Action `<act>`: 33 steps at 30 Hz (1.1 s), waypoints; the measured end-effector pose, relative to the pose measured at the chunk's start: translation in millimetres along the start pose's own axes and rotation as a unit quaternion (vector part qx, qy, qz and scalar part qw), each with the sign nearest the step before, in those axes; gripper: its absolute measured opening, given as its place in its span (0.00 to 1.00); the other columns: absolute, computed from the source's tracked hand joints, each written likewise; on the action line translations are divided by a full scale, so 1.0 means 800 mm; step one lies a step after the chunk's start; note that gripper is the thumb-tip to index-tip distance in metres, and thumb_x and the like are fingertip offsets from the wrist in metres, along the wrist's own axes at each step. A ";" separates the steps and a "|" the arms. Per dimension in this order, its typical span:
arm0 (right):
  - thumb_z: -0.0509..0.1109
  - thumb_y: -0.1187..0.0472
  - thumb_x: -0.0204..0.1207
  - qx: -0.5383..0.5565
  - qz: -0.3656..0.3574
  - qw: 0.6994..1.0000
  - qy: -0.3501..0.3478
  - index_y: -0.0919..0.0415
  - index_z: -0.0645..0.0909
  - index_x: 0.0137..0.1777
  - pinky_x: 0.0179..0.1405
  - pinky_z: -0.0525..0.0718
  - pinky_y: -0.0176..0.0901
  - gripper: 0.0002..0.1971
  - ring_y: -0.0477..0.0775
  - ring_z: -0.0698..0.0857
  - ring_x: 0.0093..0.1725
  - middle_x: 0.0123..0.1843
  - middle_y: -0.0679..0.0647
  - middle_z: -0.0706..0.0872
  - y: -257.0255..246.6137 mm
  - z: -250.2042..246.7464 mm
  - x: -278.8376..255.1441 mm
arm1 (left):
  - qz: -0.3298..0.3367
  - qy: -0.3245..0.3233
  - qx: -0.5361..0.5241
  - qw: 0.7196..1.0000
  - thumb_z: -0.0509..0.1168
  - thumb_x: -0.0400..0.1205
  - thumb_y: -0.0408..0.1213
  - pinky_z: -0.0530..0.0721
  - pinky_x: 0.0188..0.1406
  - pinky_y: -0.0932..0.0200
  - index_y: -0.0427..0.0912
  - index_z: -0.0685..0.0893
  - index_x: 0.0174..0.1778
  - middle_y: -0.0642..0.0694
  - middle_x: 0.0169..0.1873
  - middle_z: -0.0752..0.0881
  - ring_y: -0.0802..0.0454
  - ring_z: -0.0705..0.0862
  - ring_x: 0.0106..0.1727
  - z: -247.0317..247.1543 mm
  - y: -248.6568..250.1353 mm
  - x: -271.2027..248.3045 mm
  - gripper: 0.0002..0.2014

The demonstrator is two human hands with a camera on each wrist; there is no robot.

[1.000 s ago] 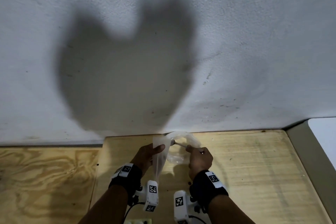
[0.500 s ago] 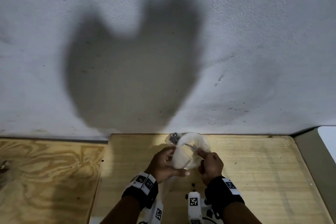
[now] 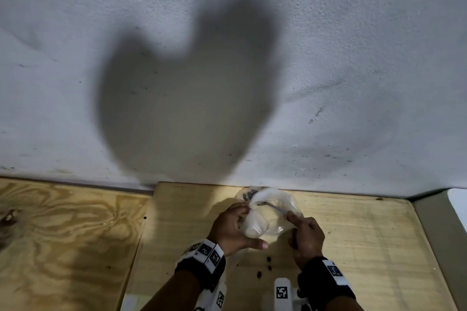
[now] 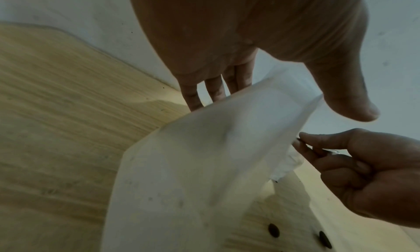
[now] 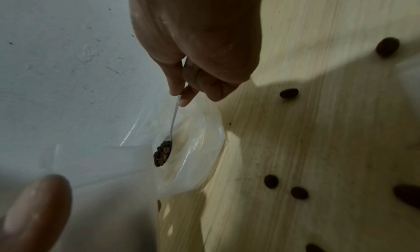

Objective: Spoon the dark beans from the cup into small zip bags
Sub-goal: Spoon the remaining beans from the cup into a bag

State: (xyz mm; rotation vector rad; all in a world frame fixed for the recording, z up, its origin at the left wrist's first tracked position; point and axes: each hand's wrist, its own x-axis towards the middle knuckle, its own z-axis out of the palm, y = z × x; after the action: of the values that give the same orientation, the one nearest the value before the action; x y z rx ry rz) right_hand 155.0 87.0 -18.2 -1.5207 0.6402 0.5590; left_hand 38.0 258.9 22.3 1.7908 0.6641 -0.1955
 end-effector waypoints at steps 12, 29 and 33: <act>0.81 0.66 0.69 -0.048 -0.035 0.998 0.030 0.71 0.79 0.40 0.19 0.63 0.38 0.12 0.51 0.64 0.19 0.26 0.59 0.74 -0.009 -0.011 -0.005 | 0.060 0.014 0.052 0.997 0.84 0.46 0.65 0.80 0.70 0.62 0.51 0.78 0.72 0.69 0.71 0.71 0.66 0.75 0.71 0.014 -0.005 -0.001 0.55; 0.77 0.72 0.70 -0.004 0.048 0.998 0.045 0.75 0.81 0.45 0.19 0.63 0.38 0.08 0.53 0.64 0.21 0.34 0.65 0.81 0.001 0.020 -0.017 | 0.070 -0.017 0.146 0.987 0.80 0.48 0.69 0.79 0.70 0.59 0.52 0.76 0.73 0.64 0.74 0.71 0.63 0.74 0.72 0.020 -0.001 0.005 0.55; 0.77 0.72 0.71 -0.003 0.067 0.997 0.033 0.70 0.81 0.44 0.19 0.62 0.39 0.07 0.53 0.64 0.21 0.30 0.61 0.79 -0.005 0.015 -0.017 | 0.062 -0.011 0.140 0.988 0.81 0.48 0.67 0.80 0.69 0.59 0.53 0.77 0.72 0.65 0.73 0.72 0.63 0.75 0.69 0.019 0.001 0.005 0.54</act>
State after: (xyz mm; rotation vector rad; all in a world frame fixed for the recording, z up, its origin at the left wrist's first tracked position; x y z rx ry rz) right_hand 148.2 100.0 -6.3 -1.5155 0.7959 0.6141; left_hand 44.6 245.7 16.2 2.0896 0.5274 -0.2333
